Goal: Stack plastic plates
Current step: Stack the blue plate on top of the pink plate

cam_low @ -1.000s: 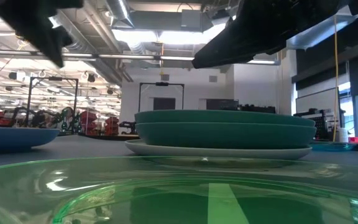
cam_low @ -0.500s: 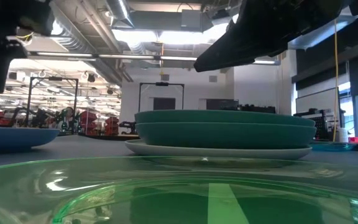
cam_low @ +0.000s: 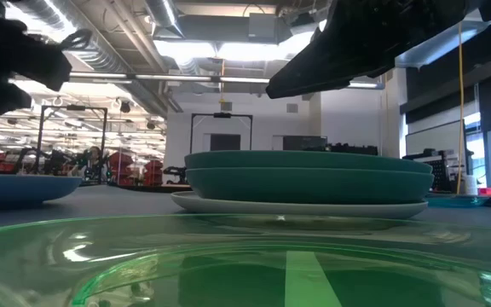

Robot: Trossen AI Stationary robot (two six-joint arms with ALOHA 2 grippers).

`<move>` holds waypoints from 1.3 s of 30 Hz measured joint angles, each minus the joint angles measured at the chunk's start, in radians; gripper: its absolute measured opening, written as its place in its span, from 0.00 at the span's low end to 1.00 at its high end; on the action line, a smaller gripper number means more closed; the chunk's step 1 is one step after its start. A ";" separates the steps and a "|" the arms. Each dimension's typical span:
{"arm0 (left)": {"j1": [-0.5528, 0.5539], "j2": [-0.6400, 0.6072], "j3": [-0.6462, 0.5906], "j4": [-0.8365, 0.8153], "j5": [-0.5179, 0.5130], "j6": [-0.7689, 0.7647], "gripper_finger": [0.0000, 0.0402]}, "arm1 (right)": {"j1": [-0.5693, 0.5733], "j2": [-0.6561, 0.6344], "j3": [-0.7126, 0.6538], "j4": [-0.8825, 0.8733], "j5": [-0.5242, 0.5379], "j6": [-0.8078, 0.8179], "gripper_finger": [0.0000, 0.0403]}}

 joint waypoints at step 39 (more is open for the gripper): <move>-0.087 0.146 -0.017 0.079 -0.092 0.170 0.07 | 0.001 0.020 -0.001 -0.001 -0.011 0.039 0.35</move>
